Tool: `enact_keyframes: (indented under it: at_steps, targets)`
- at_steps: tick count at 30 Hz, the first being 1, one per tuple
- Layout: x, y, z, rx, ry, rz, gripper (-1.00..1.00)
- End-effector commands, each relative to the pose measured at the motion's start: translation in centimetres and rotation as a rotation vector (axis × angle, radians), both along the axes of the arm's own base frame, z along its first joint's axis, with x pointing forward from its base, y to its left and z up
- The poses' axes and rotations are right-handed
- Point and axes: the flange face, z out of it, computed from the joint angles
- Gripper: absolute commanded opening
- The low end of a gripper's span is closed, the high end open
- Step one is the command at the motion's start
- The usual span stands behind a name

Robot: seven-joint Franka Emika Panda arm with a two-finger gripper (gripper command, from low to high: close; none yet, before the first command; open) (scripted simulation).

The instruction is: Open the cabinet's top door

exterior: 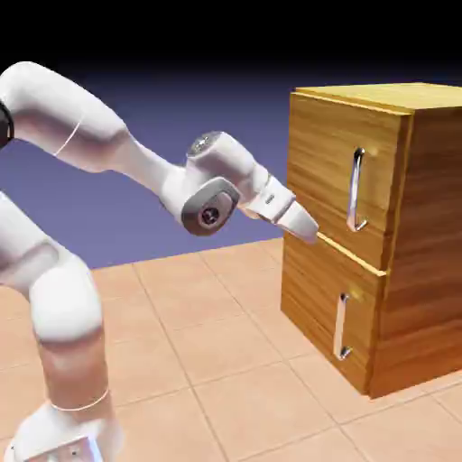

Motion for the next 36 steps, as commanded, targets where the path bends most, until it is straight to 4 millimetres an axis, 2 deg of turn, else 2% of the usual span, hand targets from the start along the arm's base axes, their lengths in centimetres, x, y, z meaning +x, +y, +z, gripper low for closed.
enact_keyframes:
  at_steps: [1,10,18,27,36]
  targets:
    - [0.0,0.3,0.4,-0.003,-0.006,0.005,0.0]
    - [-0.6,2.0,3.4,-0.029,-0.071,0.037,0.0]
    - [-1.5,2.6,5.3,-0.052,-0.14,0.045,0.0]
    - [-2.3,2.2,6.5,-0.069,-0.236,0.035,0.0]
    - [-2.6,0.8,6.7,-0.07,-0.349,0.016,0.0]
